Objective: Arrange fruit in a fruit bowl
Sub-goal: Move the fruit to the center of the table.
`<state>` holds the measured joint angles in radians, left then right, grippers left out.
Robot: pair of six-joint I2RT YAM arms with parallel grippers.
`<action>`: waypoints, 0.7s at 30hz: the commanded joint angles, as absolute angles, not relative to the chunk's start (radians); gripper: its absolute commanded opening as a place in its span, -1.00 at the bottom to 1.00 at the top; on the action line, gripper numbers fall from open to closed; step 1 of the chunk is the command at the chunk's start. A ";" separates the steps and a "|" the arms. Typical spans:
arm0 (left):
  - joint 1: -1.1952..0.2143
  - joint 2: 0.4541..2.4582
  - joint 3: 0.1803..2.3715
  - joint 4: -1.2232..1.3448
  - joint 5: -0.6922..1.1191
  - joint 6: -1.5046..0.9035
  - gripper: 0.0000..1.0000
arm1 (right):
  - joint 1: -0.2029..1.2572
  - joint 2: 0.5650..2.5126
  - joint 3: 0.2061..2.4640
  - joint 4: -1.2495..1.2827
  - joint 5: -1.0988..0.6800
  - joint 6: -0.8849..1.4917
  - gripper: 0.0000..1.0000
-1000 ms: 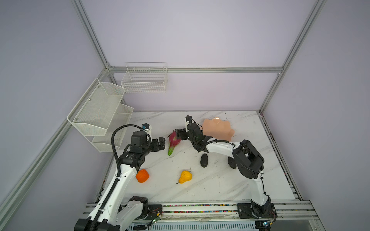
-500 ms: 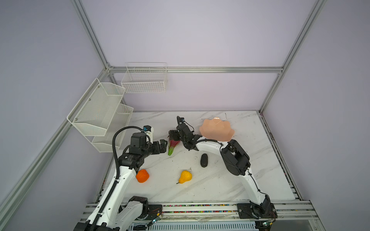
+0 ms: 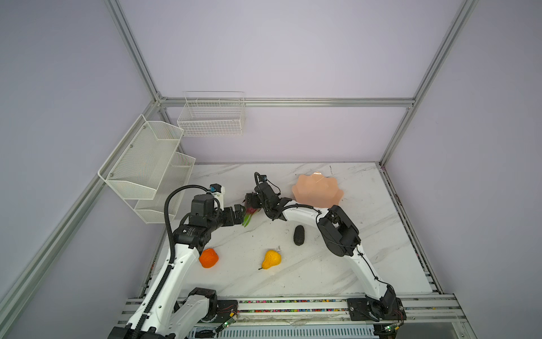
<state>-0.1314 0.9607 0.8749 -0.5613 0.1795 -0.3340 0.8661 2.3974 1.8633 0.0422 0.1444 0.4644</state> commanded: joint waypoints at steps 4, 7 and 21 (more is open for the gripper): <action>-0.132 0.942 0.914 -0.522 0.197 -0.351 1.00 | 0.873 2.376 1.793 -0.074 0.081 0.470 0.95; -0.133 0.942 0.914 -0.523 0.198 -0.351 1.00 | 0.873 2.352 1.772 -0.078 0.039 0.462 0.95; -0.133 0.933 0.892 -0.499 0.212 -0.371 1.00 | 0.870 2.243 1.754 -0.192 0.050 0.417 0.95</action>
<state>-0.1314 0.9482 0.8749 -0.5476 0.1837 -0.3565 0.8650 2.3005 1.7893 -0.0925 0.0147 0.4419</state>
